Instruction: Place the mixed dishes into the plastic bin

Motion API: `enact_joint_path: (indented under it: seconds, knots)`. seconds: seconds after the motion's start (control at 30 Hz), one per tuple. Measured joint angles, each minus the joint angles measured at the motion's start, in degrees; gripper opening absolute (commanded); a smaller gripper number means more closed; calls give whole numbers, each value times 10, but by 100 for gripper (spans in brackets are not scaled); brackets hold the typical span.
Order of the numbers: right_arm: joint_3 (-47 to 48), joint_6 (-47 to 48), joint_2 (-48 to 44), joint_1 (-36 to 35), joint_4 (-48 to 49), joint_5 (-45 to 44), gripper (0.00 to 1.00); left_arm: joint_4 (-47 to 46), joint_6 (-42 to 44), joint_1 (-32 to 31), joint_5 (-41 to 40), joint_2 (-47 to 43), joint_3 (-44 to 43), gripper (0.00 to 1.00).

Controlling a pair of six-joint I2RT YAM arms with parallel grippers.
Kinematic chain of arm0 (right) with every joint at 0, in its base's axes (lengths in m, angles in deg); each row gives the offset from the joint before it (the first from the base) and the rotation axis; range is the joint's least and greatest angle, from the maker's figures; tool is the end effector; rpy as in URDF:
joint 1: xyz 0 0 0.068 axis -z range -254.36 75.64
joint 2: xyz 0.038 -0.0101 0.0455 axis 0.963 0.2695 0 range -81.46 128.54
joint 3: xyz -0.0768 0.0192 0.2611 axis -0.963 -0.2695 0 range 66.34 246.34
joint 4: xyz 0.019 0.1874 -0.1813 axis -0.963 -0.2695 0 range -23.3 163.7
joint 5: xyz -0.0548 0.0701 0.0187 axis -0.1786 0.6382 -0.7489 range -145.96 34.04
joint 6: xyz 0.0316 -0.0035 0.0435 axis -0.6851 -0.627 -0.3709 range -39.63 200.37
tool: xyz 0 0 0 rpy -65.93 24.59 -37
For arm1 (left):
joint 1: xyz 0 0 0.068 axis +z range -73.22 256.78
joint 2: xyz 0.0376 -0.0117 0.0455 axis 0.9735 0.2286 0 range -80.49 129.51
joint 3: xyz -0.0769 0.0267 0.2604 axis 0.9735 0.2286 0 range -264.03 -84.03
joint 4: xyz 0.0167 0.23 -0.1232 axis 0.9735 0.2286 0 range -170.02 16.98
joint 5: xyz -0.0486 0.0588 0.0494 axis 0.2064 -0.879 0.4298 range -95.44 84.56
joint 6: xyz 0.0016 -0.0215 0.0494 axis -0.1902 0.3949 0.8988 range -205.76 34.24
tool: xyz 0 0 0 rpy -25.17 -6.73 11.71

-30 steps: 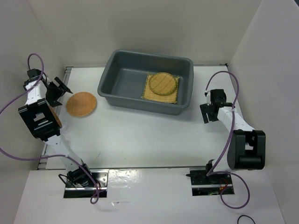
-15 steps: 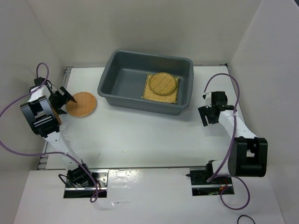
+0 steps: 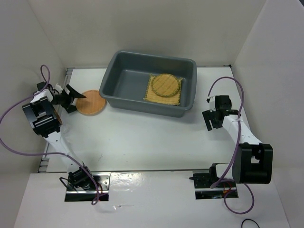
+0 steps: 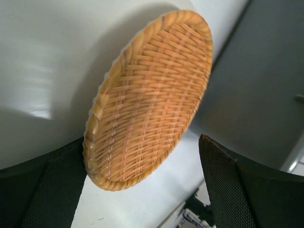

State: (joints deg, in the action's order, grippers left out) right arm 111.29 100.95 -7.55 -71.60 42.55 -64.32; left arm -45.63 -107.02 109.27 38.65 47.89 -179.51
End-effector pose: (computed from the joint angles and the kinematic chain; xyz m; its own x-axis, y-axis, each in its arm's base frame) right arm 0.2441 -0.0170 0.2064 -0.8529 -0.3070 -0.4222 -0.1921 0.9366 -0.2930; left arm 0.4018 0.2266 0.1459 -0.6675 -0.7337 -0.1270 -0.4305 0.5194 -0.7382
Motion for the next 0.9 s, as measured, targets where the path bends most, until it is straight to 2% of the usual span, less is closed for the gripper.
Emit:
enact_joint_path:
  seconds: [0.17, 0.33, 0.4, 0.63, 0.67, 0.7, 0.77, 0.9]
  knots:
    - [-7, -2, -9, 0, 3, -1, 84, -7, -1, -16, 66, 26, -3, 81]
    - [-12, -2, -21, 0, 6, -3, 84, -11, -3, -40, 102, 46, -14, 79]
    - [-13, -2, -24, 0, 7, -2, 84, -17, -7, -52, 108, 49, -15, 75]
    - [-15, -2, -37, 0, 11, -5, 84, -23, -19, -90, 103, 81, -36, 27]
    - [-15, -2, -39, 0, 12, -6, 84, -23, -19, -94, 92, 81, -37, 13]
    - [-15, -2, -40, 0, 12, -7, 84, -22, -21, -97, 94, 80, -37, 6]
    - [-15, -4, -41, 0, 14, -8, 84, -23, -30, -96, 90, 66, -42, 0]
    - [-15, -5, -41, 0, 15, -12, 84, -23, -65, -76, -4, 18, -42, 0]
